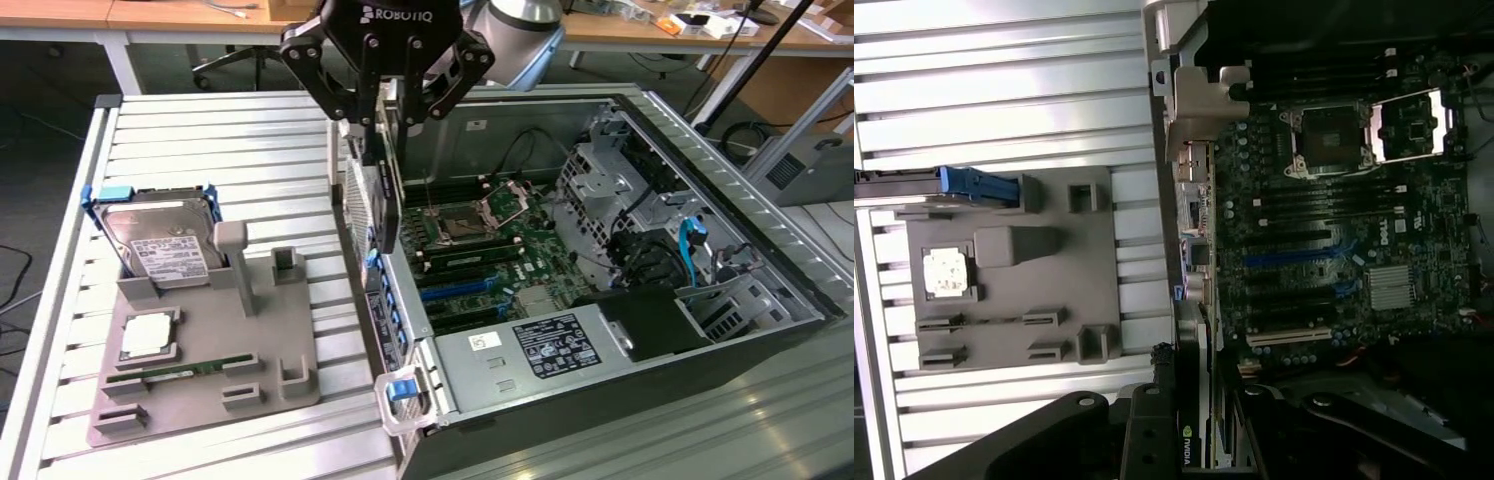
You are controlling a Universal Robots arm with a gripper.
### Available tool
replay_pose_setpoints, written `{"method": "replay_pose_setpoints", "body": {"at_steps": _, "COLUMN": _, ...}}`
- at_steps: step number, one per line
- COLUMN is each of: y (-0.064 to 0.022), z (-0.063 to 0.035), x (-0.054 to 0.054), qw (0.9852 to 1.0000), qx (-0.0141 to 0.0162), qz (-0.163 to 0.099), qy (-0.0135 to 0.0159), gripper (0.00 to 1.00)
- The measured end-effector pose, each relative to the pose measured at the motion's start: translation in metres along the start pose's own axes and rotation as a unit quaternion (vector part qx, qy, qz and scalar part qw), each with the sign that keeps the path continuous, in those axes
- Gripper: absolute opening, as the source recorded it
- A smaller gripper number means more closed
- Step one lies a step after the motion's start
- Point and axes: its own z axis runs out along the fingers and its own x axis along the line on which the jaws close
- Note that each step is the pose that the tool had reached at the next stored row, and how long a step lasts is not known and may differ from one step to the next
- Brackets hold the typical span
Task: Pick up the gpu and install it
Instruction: 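Pick up the gpu and move the gpu toward the slot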
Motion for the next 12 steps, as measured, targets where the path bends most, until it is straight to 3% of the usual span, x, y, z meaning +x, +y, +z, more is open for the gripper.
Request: {"method": "replay_pose_setpoints", "body": {"at_steps": 12, "y": 0.0012, "z": 0.0010, "x": -0.012, "qw": 1.0000, "qx": 0.0000, "qz": 0.000, "qy": 0.0000, "gripper": 0.27}}
